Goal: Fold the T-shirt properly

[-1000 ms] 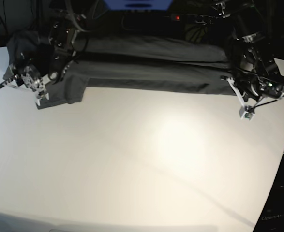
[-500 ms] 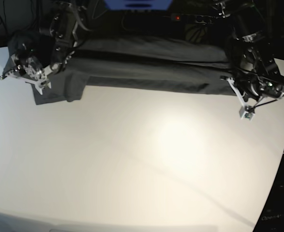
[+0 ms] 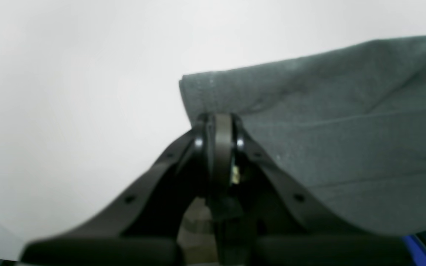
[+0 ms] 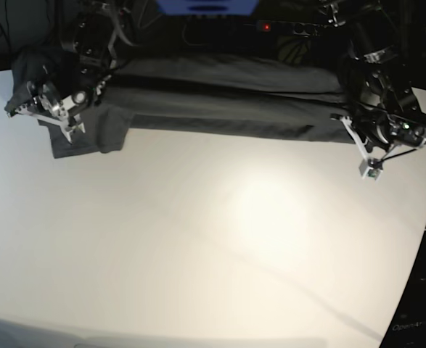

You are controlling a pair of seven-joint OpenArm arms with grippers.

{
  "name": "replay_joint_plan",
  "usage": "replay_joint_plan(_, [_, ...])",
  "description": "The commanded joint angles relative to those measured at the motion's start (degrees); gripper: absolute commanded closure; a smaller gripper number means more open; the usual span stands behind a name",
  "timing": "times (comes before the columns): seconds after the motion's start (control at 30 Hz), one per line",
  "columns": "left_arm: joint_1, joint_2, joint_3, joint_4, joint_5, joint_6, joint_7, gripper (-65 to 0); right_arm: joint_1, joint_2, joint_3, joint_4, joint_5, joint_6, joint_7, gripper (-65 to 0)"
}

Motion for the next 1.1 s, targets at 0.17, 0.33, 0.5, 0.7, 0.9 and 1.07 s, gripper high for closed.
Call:
replay_joint_plan(0.17, [0.6, 0.7, 0.1, -0.9, 4.3, -0.1, 0.8, -2.3, 0.0, 0.2, 3.7, 0.8, -0.2, 0.0, -1.3, -0.1])
replay_joint_plan(0.33, [0.6, 0.7, 0.1, -0.9, 4.5, -0.1, 0.8, -2.3, -0.9, 0.2, 3.6, -2.1, 3.1, 0.0, -1.3, -0.1])
replay_joint_plan(0.5, [0.6, 0.7, 0.1, -0.9, 4.5, -0.1, 0.8, -2.3, -0.2, 0.2, 3.6, -5.7, 3.9, 0.0, -1.3, -0.1])
replay_joint_plan(0.7, [0.6, 0.7, 0.1, -0.9, 4.5, -0.1, 0.8, -2.3, 0.2, 0.2, 3.6, -6.3, 9.3, 0.0, -1.3, -0.1])
replay_joint_plan(0.9, [0.6, 0.7, 0.1, -1.0, 4.6, -0.1, 0.8, -2.3, 2.2, 0.2, 3.7, -13.5, 10.9, 0.0, -1.3, -0.1])
replay_joint_plan(1.07, [0.6, 0.7, 0.0, -1.0, 4.6, -0.1, 0.8, -2.3, 2.5, 0.2, 3.8, -14.2, 10.9, 0.0, -1.3, -0.1])
